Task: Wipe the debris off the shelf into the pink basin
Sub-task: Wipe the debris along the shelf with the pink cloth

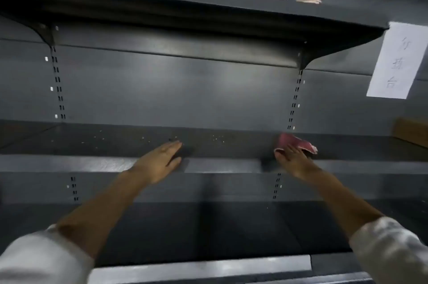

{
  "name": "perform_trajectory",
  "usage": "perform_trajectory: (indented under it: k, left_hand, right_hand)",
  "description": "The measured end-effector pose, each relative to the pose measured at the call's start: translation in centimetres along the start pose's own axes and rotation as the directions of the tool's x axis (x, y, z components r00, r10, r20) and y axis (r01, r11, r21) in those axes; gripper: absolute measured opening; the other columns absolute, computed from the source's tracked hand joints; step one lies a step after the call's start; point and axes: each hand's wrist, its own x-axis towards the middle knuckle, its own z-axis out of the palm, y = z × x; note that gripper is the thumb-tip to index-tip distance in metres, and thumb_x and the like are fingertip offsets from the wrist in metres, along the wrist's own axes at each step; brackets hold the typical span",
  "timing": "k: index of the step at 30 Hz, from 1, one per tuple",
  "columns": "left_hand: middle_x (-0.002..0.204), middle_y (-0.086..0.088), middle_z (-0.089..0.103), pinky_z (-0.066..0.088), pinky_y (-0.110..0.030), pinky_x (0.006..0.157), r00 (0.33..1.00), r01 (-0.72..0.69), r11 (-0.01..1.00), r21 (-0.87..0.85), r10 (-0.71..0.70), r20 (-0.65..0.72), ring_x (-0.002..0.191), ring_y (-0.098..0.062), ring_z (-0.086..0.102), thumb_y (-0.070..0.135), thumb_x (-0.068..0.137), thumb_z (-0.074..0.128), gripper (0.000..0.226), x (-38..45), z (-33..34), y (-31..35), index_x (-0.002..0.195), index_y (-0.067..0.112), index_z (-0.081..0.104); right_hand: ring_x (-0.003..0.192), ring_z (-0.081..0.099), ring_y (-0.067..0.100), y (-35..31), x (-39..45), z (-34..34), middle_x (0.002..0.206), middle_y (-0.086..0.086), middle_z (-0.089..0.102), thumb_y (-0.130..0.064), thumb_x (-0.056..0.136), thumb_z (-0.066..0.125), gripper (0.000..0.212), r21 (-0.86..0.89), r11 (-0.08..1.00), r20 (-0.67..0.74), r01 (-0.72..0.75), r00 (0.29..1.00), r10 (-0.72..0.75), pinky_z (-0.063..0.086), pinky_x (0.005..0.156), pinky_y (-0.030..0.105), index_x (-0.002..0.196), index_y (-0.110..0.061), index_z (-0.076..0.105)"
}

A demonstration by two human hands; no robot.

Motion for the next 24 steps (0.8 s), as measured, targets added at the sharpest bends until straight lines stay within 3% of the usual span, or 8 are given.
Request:
perform_trajectory:
  k: [3, 5, 9, 12, 15, 18, 21, 24]
  left_hand:
    - [0.154, 0.001, 0.025, 0.018, -0.024, 0.113, 0.994, 0.041, 0.998, 0.047, -0.036, -0.107, 0.138, -0.014, 0.027, 0.033, 0.099, 0.033, 0.051, 0.5, 1.5, -3.3, 0.147, 0.016, 0.025]
    - [0.148, 0.001, 0.037, 0.027, -0.026, 0.108, 0.99, 0.061, 0.992, 0.106, -0.047, -0.133, 0.131, -0.016, 0.039, 0.039, 0.099, 0.028, 0.05, -0.1, 1.9, -4.6, 0.143, 0.016, 0.036]
    - [0.108, -0.006, 0.071, 0.053, -0.034, 0.079, 0.949, -0.092, 0.966, 0.242, 0.159, -0.273, 0.096, -0.021, 0.068, 0.049, 0.096, 0.004, 0.078, -0.5, 1.7, -4.7, 0.109, 0.007, 0.068]
    - [0.105, -0.003, 0.072, 0.054, -0.029, 0.074, 0.944, -0.119, 0.957, 0.264, 0.191, -0.268, 0.095, -0.019, 0.068, 0.045, 0.098, 0.005, 0.076, -0.4, 1.8, -4.9, 0.103, 0.008, 0.071]
    - [0.103, -0.001, 0.073, 0.054, -0.023, 0.067, 0.934, -0.112, 0.956, 0.273, 0.195, -0.299, 0.09, -0.016, 0.069, 0.041, 0.098, 0.008, 0.071, -0.1, 2.1, -5.0, 0.099, 0.011, 0.072]
    - [0.101, 0.002, 0.073, 0.05, -0.019, 0.06, 0.936, -0.101, 0.967, 0.233, 0.172, -0.308, 0.081, -0.014, 0.07, 0.035, 0.093, 0.031, 0.047, -0.3, 2.2, -5.1, 0.092, 0.014, 0.073]
    - [0.099, 0.005, 0.073, 0.049, -0.018, 0.059, 0.931, -0.08, 0.978, 0.19, 0.141, -0.338, 0.081, -0.012, 0.07, 0.029, 0.084, 0.039, 0.036, -0.3, 2.4, -5.0, 0.087, 0.016, 0.073]
    - [0.097, 0.005, 0.074, 0.049, -0.019, 0.058, 0.919, -0.064, 0.979, 0.193, 0.133, -0.371, 0.08, -0.012, 0.07, 0.028, 0.083, 0.039, 0.035, -0.1, 2.8, -5.0, 0.085, 0.016, 0.073]
  right_hand:
    - [0.14, 0.024, 0.032, 3.0, 4.7, -0.5, 0.151, 0.014, 0.03, -0.034, 0.097, 0.036, 0.049, 0.004, 1.0, -0.112, -0.021, 0.993, 0.021, 0.019, 0.118, 0.045, 0.141, -0.015, 0.032]
    - [0.134, 0.031, 0.037, 4.8, 7.5, -0.6, 0.145, 0.021, 0.037, -0.033, 0.096, 0.037, 0.05, -0.008, 0.996, -0.111, -0.085, 0.99, 0.083, 0.025, 0.114, 0.047, 0.14, -0.01, 0.034]
    - [0.135, 0.028, 0.038, 6.5, 11.6, -0.2, 0.145, 0.022, 0.035, -0.047, 0.093, 0.034, 0.059, 0.021, 0.968, -0.085, -0.252, 0.964, 0.253, 0.022, 0.114, 0.049, 0.134, -0.005, 0.042]
    - [0.134, 0.032, 0.041, 6.9, 13.5, 0.5, 0.143, 0.027, 0.038, -0.044, 0.095, 0.033, 0.059, -0.011, 0.967, -0.025, -0.256, 0.966, 0.256, 0.021, 0.115, 0.049, 0.137, -0.004, 0.039]
    - [0.129, 0.038, 0.045, 6.3, 14.3, 1.1, 0.142, 0.027, 0.04, -0.052, 0.089, 0.043, 0.063, -0.053, 0.969, 0.006, -0.243, 0.97, 0.244, 0.027, 0.111, 0.054, 0.139, -0.015, 0.035]
    - [0.13, 0.031, 0.048, 5.3, 14.6, 1.6, 0.146, 0.024, 0.033, -0.059, 0.083, 0.048, 0.068, -0.094, 0.949, -0.042, -0.301, 0.953, 0.299, 0.024, 0.111, 0.058, 0.141, -0.03, 0.027]
    - [0.132, 0.026, 0.046, 4.3, 14.9, 2.3, 0.147, 0.025, 0.023, -0.055, 0.085, 0.047, 0.065, -0.119, 0.913, -0.055, -0.39, 0.921, 0.386, 0.021, 0.113, 0.057, 0.14, -0.021, 0.035]
    - [0.138, 0.025, 0.036, 2.1, 14.9, 2.8, 0.153, 0.02, 0.023, -0.029, 0.096, 0.036, 0.048, -0.148, 0.974, 0.038, -0.17, 0.983, 0.178, 0.02, 0.117, 0.045, 0.14, -0.01, 0.035]
